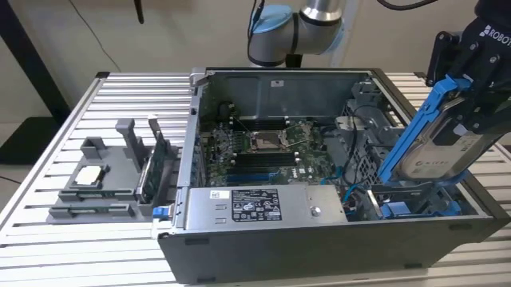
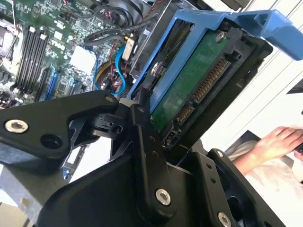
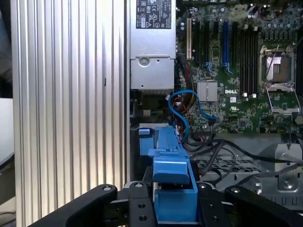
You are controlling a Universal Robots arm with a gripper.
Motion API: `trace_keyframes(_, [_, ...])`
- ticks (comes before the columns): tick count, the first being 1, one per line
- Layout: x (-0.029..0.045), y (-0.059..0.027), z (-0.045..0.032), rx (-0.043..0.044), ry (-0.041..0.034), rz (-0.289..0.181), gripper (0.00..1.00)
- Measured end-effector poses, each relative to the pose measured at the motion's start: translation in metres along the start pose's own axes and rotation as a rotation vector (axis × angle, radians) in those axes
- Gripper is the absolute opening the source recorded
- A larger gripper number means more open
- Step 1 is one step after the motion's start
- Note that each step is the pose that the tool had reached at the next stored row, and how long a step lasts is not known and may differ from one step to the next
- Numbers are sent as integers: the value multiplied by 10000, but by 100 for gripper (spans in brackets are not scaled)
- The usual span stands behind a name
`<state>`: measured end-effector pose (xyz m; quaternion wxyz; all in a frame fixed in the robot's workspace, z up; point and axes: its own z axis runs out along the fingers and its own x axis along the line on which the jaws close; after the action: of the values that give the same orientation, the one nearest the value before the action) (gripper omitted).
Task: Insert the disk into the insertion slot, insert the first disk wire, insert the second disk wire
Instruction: 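Insert the disk into the insertion slot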
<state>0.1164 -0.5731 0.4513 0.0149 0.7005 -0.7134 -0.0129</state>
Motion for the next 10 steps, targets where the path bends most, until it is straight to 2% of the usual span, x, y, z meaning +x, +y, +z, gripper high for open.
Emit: trace_keyframes(10, [0,-3,73,0,0,0,33])
